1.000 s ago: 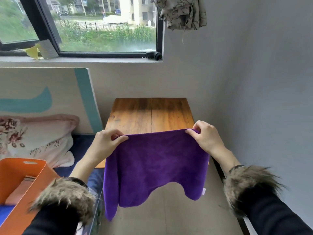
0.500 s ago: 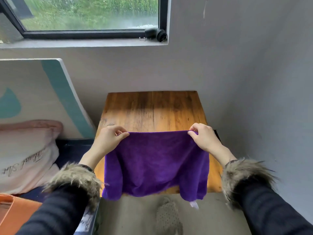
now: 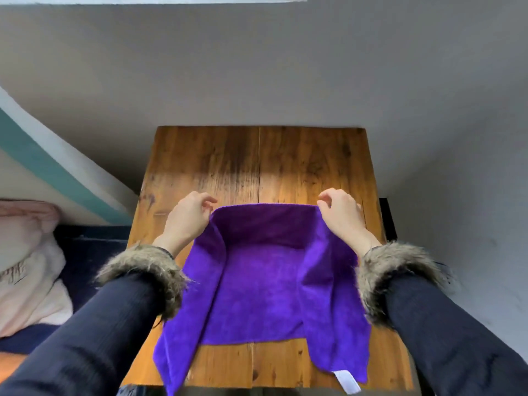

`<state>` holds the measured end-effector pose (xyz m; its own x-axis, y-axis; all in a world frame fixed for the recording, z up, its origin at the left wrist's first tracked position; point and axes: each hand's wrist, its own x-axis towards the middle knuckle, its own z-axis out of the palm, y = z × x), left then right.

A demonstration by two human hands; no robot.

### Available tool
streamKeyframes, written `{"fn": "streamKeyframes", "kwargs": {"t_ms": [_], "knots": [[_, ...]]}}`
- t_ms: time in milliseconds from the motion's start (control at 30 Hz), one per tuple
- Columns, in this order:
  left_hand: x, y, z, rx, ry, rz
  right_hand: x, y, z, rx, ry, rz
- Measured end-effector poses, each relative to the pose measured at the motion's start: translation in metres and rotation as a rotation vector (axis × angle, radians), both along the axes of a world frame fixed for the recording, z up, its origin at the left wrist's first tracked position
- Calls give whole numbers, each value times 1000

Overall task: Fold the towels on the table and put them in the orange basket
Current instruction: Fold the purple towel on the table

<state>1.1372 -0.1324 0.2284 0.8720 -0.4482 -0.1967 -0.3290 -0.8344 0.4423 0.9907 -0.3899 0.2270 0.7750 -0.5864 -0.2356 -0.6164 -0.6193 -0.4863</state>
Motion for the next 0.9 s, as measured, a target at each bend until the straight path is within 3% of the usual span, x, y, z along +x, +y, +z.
{"fn": "streamKeyframes", "kwargs": {"t_ms": [167,533,700,900], "knots": [[-1,26,-35,7,105,41,10,17,-31,20,152,37],[-28,122,-128,80,313,176,12,166,-92,149,383,274],[-31,121,-131,120,316,121,23,199,-114,52,531,281],[18,149,-109,-39,358,103,28,207,-118,-9,614,287]]}}
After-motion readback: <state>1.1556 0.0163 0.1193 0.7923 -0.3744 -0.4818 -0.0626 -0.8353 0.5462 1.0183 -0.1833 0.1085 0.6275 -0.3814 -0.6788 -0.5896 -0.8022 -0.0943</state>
